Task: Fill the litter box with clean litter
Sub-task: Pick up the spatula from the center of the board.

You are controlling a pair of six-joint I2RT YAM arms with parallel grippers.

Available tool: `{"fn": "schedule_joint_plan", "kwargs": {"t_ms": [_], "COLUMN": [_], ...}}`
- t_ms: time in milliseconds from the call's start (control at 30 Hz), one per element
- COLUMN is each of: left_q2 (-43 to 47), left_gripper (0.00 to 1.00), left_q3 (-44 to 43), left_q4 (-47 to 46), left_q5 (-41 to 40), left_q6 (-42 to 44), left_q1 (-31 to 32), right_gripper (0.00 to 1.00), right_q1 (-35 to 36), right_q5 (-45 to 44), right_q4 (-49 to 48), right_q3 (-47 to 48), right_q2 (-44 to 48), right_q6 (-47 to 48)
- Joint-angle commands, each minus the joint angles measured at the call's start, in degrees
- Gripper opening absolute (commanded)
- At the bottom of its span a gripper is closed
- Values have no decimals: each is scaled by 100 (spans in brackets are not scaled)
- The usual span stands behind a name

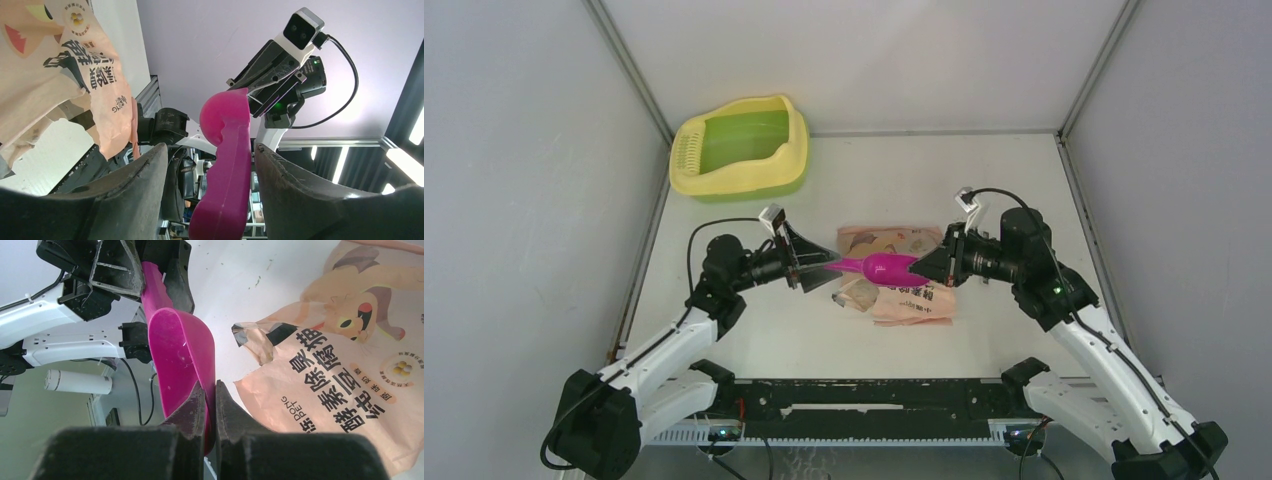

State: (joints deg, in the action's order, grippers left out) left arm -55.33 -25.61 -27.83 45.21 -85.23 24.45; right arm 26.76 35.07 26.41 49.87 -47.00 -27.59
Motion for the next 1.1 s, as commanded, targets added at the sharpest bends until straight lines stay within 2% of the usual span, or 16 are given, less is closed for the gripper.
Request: {"fn": "schedule_joint_plan", "kwargs": {"t_ms": [0, 100, 400, 567, 667, 733, 933, 1067], "left_q2": [46, 23, -13, 43, 53, 41, 18, 4], "left_gripper": [68, 67, 45, 44, 31, 28, 33, 52], "left_q3": [-104, -88, 23, 77, 106, 117, 141, 161], "left_q4": [-421, -580, -1043, -1040, -1041, -1040, -1038, -1001], "left_q5": [113, 179, 338, 353, 323, 337, 356, 366], "left_q6": [-161, -277, -632, -634, -626, -624, -593, -566], "left_q1": [-53, -83, -111, -114, -111, -116, -114, -116], "right_gripper": [0, 0, 0, 0, 0, 0, 0, 0], "right_q1": [66, 73, 50, -8, -31, -68, -169, -237], "right_q5": [221, 341, 367, 385, 359, 352, 417, 434], "right_q4": [-364, -327, -363, -451, -438, -471, -506, -479], "right_q3": [-20, -53, -144, -161, -161, -194, -249, -249], "right_q2": [-4, -57, -129, -139, -160, -160, -151, -109], "right_q6": [-88, -71, -69, -131, -137, -184, -222, -229]}}
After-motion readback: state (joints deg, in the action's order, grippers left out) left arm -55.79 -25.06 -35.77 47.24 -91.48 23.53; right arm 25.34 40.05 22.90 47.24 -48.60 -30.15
